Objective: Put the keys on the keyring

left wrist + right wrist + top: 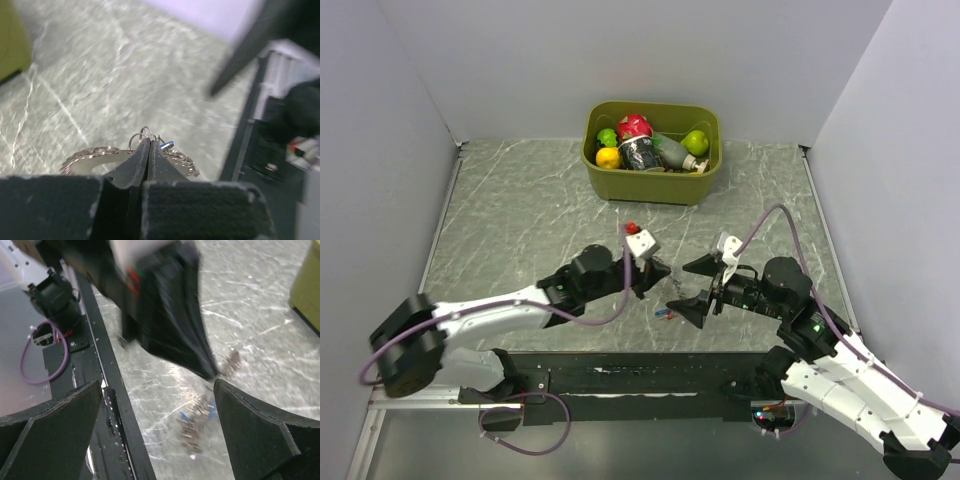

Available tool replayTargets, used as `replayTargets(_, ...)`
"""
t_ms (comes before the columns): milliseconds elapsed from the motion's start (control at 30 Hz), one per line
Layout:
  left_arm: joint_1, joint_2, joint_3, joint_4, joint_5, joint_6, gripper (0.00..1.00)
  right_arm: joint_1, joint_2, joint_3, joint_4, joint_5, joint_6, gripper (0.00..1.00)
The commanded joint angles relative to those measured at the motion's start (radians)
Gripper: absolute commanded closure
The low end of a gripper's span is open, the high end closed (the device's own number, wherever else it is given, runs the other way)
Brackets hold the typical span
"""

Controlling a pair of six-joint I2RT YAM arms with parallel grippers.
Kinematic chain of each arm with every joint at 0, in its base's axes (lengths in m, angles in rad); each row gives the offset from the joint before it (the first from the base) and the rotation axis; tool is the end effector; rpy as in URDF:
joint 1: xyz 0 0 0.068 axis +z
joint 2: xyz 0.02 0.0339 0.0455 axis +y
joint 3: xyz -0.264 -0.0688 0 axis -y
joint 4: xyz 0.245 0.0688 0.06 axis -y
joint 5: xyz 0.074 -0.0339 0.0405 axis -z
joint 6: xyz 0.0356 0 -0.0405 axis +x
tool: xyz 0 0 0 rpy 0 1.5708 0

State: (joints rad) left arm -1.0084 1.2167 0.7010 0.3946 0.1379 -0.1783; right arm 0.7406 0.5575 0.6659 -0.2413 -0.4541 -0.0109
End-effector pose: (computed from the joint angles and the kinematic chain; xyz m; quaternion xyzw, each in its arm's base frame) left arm 0.1450 -0.2392 0.2793 0.3429 0.6650 -0.4126 0.5195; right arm 0.0914 0.1047 0.3253 -0.4070 0.6276 0.3872 0.5390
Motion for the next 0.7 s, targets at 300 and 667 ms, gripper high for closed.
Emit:
replayTargets(300, 0.001, 0.443, -0.069, 0.633, -0.245, -0.104, 0.99, -0.006, -0.097, -0.115, 0.022, 0.127, 0.15, 0.0)
replayTargets(667, -0.001, 0.4, -0.307, 0.738, -0.343, -0.247, 0.92, -0.004, -0.068, -0.15, 0.059, 0.124, 0.178, 0.0)
